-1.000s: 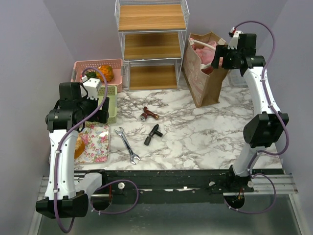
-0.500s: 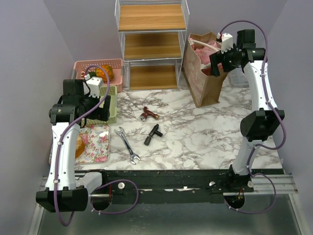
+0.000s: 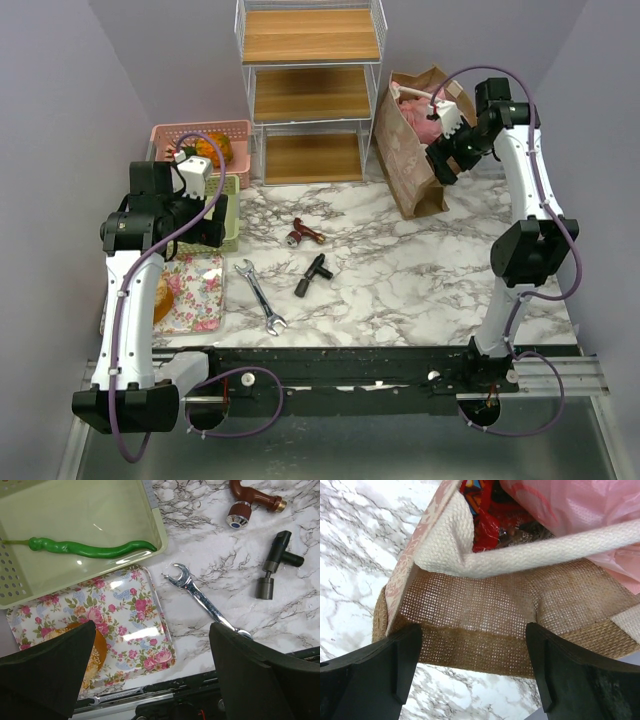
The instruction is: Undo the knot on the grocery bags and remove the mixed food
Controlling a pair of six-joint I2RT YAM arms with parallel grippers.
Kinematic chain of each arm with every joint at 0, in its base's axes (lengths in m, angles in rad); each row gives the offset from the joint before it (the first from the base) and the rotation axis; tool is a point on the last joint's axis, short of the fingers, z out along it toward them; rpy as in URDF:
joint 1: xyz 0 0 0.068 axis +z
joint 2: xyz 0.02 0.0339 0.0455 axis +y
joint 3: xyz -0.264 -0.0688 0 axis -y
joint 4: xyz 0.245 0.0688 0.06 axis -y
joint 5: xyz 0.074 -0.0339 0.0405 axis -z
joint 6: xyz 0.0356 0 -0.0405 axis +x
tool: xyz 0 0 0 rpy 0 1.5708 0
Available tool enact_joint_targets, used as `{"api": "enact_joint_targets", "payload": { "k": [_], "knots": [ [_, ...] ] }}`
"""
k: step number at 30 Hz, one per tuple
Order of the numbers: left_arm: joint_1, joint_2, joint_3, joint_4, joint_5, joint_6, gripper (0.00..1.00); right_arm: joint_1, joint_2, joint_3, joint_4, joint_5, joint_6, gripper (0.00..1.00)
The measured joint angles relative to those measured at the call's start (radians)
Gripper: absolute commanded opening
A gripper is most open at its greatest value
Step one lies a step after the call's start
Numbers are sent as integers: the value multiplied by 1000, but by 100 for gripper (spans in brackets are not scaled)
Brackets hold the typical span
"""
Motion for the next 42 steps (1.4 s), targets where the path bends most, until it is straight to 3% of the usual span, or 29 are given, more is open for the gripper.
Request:
{"api": "enact_joint_targets", "payload": {
  "k": [6,12,23,30,32,33,36,38,39,40,42],
  "knots": [
    [-12,5,5,5,0,-1,99,-7,-22,-27,16,3,-6,92],
    [-39,39,28,7,0,-5,99,-10,-21,60,-25,-70,-3,93],
    [-45,39,30,8,-1,-8,99,-9,-116,36,62,-292,196,98],
    [-49,39,30,7,-1,-8,98,15,-112,-21,87,-220,132,96],
    [-53,40,33,7,2,-6,98,17,-107,-36,85,-191,77,92],
    [-56,40,35,6,3,-4,99,17,-105,-44,81,-179,45,84],
    [-71,40,40,7,5,3,98,23,-107,-85,58,-149,-47,51],
    [-85,40,48,8,7,12,98,26,-116,-134,55,-135,-90,22],
    [-91,40,51,8,8,15,98,29,-126,-164,57,-129,-111,14],
    [-98,40,56,9,10,19,99,31,-134,-191,57,-124,-127,14],
    [-113,40,67,9,18,27,98,36,-162,-235,64,-120,-147,25]
  ]
}}
